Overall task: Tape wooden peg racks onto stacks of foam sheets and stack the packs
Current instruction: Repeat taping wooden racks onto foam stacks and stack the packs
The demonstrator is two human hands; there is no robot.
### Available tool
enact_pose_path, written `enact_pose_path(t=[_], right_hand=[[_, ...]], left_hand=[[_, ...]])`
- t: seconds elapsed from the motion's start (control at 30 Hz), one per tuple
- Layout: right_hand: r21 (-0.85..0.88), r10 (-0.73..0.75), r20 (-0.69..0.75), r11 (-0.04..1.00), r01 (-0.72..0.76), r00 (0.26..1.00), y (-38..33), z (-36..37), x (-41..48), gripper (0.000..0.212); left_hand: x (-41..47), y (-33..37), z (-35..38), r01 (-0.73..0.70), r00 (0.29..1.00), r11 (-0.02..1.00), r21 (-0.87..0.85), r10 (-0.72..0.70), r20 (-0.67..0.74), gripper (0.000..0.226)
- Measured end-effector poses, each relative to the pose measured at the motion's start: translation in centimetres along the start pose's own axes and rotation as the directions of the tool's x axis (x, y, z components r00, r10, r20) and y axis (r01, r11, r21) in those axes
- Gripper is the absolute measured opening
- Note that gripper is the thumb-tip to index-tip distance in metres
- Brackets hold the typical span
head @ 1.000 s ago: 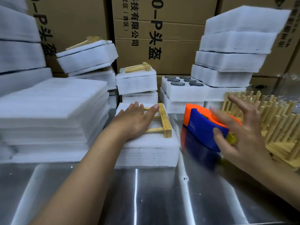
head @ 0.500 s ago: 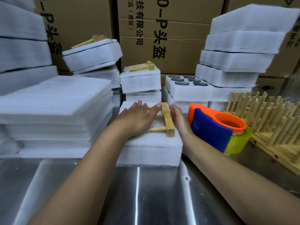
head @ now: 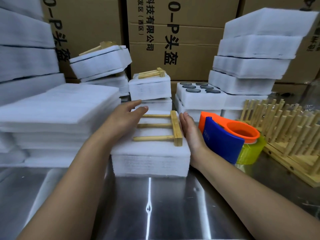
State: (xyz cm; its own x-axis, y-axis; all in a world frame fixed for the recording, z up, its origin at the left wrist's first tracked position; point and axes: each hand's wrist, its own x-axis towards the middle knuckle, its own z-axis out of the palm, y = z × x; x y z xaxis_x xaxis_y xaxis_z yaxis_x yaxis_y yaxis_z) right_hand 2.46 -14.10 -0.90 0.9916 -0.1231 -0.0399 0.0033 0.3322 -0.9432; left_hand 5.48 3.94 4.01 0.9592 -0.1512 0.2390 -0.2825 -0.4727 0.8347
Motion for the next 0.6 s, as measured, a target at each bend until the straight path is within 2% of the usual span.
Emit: enact_pose_path(t=[0.1,0.23,0.33,0.43,0.6], right_hand=[[0.003,0.015,-0.007,1.000,-0.015,1.000,-0.08,-0.16,-0.06,0.030],[0.018,0.022,-0.003,1.000,-0.022,1.000,-0.19,-0.23,-0.13,0.039],[0.009,0.019,-0.009,1.000,-0.019,1.000,-0.14,-0.25,-0.21,0.038],[0.012,0.032,-0.011,0.999,-0.032,0.999,-0.12,-0.26,-0.19,0.039],[0.012,0.040,-0.017,0.999,-0.040,0.999,-0.05,-0.39,0.08,0.037]], left_hand=[[0.37,-0.17,-0.04,0.232,0.972,0.972,-0.047,-0.229,0.057,0.058],[0.65,-0.22,-0.33,0.385,0.919,0.860,-0.334,-0.389,0.060,0.040],[0.66,-0.50,-0.48,0.436,0.899,0.831,-0.345,-0.416,0.134,0.046],[0.73,-0.62,-0.52,0.474,0.881,0.798,-0.373,-0.427,0.205,0.064],[0.95,-0.86,-0.38,0.471,0.881,0.802,-0.366,-0.446,0.158,0.066]])
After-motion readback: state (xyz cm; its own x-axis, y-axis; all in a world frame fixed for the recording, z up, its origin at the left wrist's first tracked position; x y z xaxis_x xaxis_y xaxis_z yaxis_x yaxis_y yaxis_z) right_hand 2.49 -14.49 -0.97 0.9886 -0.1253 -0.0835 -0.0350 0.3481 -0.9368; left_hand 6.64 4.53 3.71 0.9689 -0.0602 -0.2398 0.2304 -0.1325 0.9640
